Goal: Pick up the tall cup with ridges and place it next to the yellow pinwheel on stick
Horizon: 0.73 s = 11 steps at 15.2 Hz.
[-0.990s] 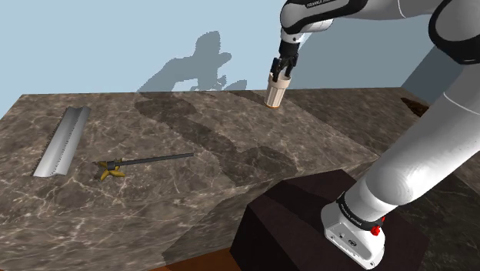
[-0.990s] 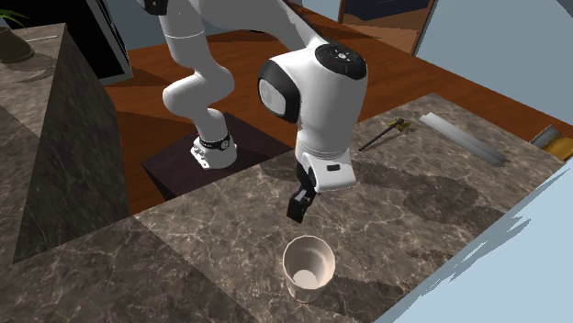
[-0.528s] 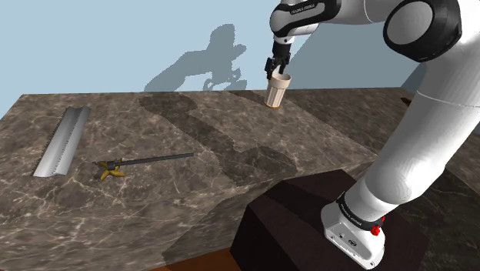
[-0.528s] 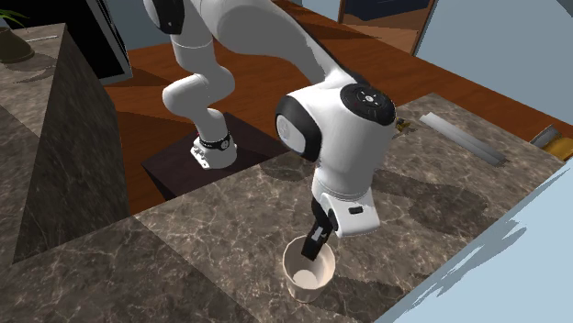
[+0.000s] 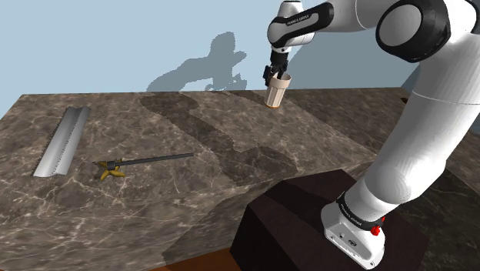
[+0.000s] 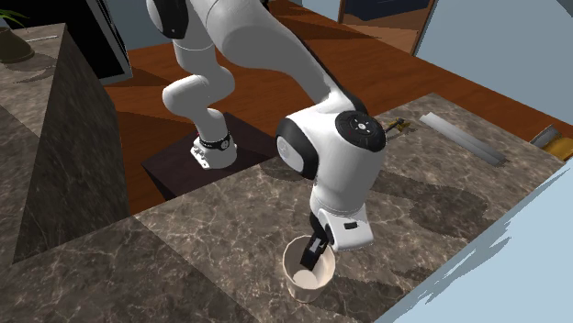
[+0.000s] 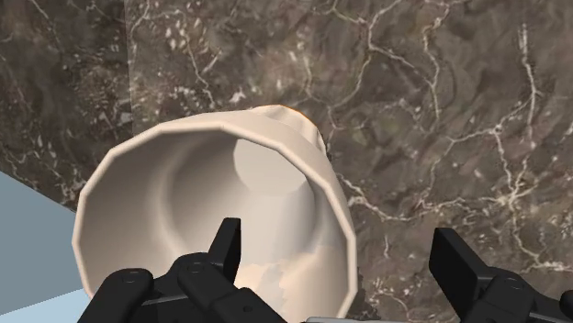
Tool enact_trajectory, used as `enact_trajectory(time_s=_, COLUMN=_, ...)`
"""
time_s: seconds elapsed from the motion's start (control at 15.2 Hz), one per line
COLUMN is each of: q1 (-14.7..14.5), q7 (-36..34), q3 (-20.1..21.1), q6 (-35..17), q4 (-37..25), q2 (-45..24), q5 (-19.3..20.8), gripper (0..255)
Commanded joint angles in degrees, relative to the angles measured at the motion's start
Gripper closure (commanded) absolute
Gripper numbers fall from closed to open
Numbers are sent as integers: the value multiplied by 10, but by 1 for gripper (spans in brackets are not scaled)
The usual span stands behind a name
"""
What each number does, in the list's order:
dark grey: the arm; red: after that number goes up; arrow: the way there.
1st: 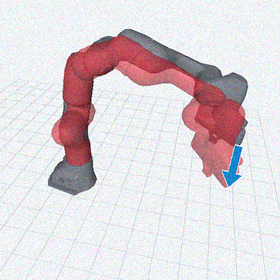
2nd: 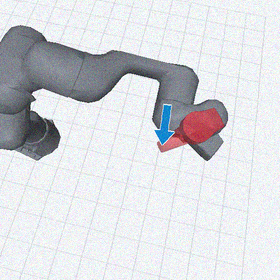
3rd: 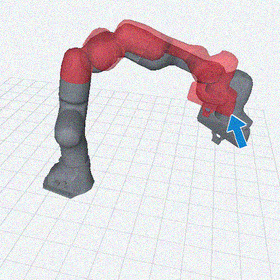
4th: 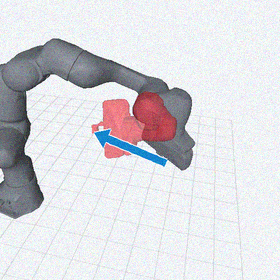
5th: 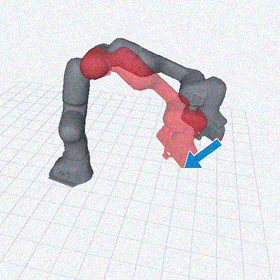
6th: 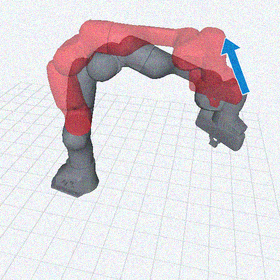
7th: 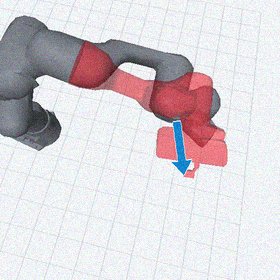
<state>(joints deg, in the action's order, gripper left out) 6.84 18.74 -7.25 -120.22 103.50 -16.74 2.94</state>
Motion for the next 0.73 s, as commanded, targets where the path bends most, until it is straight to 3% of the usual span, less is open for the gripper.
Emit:
enact_trajectory(time_s=0.0, q1=0, q7=0, q3=0, q6=-3, q4=2, q2=-1, q5=0, gripper=0)
enact_trajectory(time_s=0.33, q1=0, q7=0, q3=0, q6=-3, q4=1, q2=-1, q5=0, gripper=0)
enact_trajectory(time_s=0.4, q1=0, q7=0, q3=0, q6=-3, q4=1, q2=-1, q5=0, gripper=255)
enact_trajectory(time_s=0.66, q1=0, q7=0, q3=0, q6=-3, q4=1, q2=-1, q5=0, gripper=255)
